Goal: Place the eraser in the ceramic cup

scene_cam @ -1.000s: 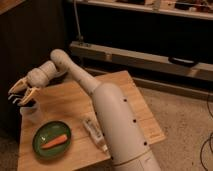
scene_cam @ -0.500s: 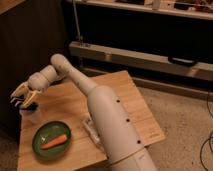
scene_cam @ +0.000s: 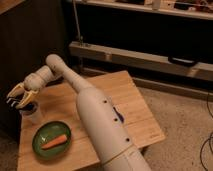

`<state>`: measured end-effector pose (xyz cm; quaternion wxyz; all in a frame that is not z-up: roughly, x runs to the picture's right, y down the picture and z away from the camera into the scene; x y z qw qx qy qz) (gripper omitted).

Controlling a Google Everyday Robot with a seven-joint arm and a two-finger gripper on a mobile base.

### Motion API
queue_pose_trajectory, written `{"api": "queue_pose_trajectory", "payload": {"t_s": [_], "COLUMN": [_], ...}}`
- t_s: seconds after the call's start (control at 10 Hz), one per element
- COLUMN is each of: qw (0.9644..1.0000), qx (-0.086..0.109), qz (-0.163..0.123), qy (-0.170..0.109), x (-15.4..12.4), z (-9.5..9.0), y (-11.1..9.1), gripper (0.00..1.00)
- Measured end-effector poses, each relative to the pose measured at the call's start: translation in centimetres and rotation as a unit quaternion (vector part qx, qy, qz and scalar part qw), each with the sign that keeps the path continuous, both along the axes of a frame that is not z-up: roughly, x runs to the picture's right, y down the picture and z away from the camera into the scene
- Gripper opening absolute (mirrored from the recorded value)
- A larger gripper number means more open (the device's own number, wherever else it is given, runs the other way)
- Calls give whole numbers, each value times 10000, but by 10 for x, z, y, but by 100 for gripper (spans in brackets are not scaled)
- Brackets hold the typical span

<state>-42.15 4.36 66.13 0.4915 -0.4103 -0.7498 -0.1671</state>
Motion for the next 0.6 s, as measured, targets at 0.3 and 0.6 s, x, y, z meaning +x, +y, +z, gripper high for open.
{"api": "queue_pose_trajectory", "payload": {"t_s": [0.3,0.6], "qw": [9999,9997], "qx": [-152,-222], "qz": [3,71], "qy": [28,20], "x": [5,12], "z": [4,5], "y": [3,0], "gripper": [80,80]}}
